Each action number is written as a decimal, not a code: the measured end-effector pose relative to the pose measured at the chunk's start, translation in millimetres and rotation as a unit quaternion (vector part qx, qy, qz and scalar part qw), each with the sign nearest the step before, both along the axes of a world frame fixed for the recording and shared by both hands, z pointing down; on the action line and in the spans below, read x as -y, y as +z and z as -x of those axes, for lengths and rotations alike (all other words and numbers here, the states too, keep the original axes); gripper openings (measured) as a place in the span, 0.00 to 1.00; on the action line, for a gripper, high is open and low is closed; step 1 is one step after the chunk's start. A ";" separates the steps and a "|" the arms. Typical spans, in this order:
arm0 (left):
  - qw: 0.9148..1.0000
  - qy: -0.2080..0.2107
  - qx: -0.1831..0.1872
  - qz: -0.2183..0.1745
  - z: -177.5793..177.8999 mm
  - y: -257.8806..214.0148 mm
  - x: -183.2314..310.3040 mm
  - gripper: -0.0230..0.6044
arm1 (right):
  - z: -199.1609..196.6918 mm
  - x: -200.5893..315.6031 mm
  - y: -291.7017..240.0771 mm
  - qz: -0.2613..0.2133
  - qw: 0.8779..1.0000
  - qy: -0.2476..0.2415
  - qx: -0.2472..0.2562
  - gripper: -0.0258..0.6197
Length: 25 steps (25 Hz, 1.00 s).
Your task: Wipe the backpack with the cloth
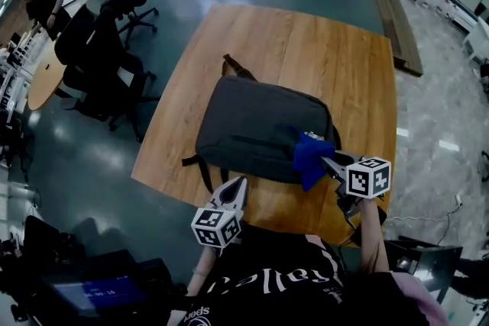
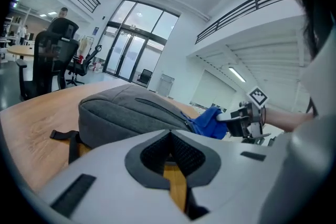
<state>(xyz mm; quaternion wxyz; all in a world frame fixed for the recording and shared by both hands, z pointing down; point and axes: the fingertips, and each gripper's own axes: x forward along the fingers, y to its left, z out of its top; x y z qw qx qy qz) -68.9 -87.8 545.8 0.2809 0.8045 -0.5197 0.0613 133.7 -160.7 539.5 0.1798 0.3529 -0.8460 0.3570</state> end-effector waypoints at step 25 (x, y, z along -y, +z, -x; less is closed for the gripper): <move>1.000 -0.021 0.003 -0.001 38.5 -1.4 0.0 0.03 | 226.3 63.0 -128.5 -0.132 0.976 -0.146 0.094 0.14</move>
